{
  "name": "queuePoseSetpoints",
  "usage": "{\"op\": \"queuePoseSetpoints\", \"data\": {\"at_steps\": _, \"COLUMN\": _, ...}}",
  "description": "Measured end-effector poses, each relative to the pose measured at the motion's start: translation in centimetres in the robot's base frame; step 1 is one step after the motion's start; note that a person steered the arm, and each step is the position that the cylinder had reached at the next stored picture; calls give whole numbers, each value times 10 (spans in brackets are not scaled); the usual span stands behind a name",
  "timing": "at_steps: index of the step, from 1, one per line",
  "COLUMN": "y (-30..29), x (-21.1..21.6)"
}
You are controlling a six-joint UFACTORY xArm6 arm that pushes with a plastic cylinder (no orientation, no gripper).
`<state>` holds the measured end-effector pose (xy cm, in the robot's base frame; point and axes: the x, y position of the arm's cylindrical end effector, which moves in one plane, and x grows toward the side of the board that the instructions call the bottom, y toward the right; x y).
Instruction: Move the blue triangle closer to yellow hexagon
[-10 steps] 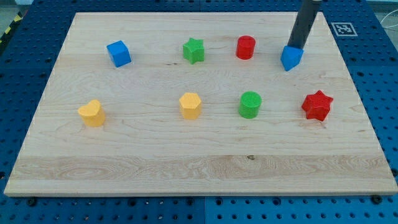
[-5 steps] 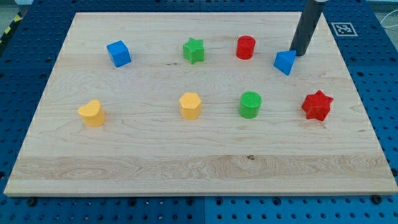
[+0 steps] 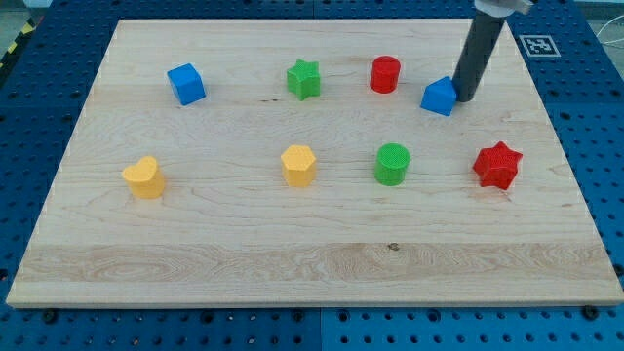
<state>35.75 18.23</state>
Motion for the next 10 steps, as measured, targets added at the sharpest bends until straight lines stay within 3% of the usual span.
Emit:
{"op": "queuePoseSetpoints", "data": {"at_steps": 6, "y": -107, "x": 18}}
{"op": "queuePoseSetpoints", "data": {"at_steps": 10, "y": -174, "x": 51}}
